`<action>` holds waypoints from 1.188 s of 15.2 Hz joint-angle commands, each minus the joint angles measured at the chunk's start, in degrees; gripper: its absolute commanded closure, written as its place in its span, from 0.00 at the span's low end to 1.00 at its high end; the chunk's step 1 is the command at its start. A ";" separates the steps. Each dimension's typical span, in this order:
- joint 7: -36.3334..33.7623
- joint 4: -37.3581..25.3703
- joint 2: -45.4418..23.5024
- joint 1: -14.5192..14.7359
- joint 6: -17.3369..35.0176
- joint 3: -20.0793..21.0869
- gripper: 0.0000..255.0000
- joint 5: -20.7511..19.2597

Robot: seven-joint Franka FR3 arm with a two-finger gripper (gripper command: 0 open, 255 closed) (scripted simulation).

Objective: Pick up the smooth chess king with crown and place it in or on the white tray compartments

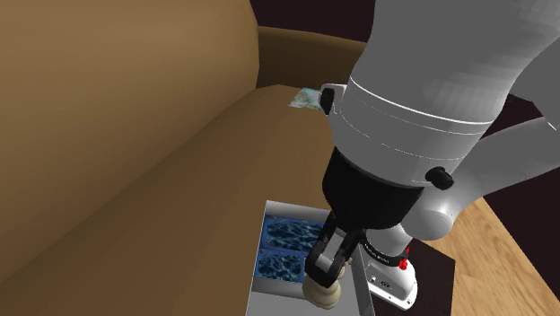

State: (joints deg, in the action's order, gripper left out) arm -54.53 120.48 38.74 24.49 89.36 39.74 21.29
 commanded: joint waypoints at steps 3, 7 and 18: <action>0.18 2.15 0.36 0.21 1.88 0.52 1.00 0.46; 0.18 2.15 0.35 0.20 1.88 0.52 1.00 0.47; -0.60 -4.49 -1.20 -0.58 -3.31 -0.52 0.00 -0.87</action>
State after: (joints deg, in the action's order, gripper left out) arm -54.80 118.28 38.13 24.19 87.81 39.48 20.86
